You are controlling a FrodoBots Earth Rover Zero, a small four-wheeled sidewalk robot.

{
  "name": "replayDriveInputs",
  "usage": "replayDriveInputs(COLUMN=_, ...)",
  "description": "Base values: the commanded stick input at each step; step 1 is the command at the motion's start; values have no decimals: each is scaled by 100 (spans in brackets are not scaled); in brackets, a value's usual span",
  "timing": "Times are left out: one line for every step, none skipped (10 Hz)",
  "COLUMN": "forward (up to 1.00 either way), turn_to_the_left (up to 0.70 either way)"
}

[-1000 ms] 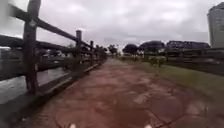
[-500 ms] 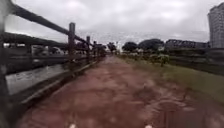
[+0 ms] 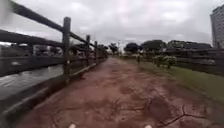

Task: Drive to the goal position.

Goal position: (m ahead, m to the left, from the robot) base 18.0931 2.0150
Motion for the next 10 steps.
replayDriveInputs(forward=85, turn_to_the_left=1)
replayDriveInputs(forward=85, turn_to_the_left=1)
replayDriveInputs(forward=85, turn_to_the_left=1)
replayDriveInputs(forward=85, turn_to_the_left=1)
replayDriveInputs(forward=85, turn_to_the_left=1)
replayDriveInputs(forward=85, turn_to_the_left=1)
replayDriveInputs(forward=85, turn_to_the_left=1)
replayDriveInputs(forward=85, turn_to_the_left=1)
replayDriveInputs(forward=85, turn_to_the_left=1)
replayDriveInputs(forward=85, turn_to_the_left=1)
